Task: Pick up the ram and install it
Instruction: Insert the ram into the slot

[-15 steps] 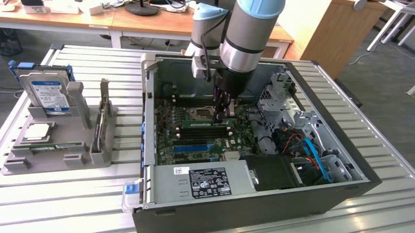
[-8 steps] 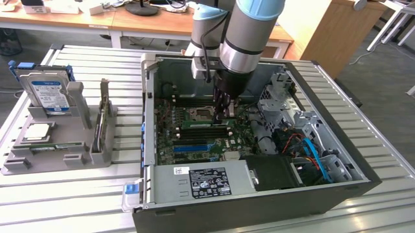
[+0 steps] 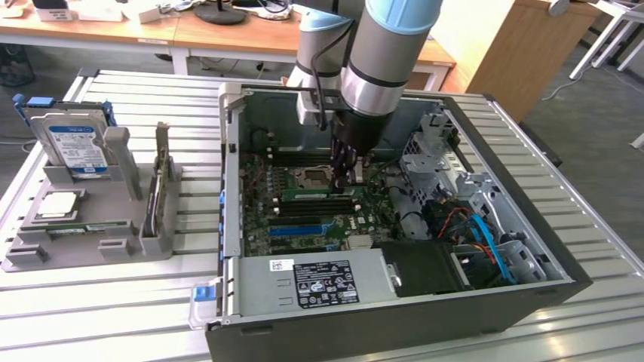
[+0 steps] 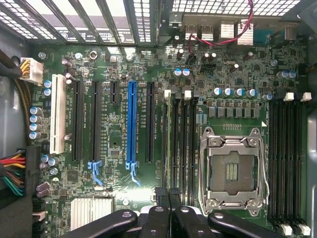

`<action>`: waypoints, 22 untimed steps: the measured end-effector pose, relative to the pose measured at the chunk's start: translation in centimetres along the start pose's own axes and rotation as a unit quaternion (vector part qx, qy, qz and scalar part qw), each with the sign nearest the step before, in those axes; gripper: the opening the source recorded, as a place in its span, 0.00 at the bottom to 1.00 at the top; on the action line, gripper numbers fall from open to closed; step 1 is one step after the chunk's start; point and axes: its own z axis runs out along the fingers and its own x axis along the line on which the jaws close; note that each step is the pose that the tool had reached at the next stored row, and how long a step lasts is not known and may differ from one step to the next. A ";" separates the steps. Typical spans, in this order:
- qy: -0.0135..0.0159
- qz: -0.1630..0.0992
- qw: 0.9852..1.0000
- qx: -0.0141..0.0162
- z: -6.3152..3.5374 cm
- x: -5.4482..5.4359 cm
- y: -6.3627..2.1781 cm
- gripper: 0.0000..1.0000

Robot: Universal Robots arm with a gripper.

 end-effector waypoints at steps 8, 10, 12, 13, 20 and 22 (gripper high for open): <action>0.000 0.000 1.000 0.000 0.02 0.0 -0.09 0.12; 0.000 0.000 1.000 0.000 0.04 0.0 -0.09 0.12; 0.000 0.000 1.000 0.000 0.11 0.0 -0.10 0.12; 0.000 0.000 1.000 0.000 0.15 0.0 -0.10 0.12; 0.000 0.000 1.000 0.000 0.45 0.0 -0.11 0.12; 0.000 0.000 1.000 0.000 0.54 0.0 -0.11 0.12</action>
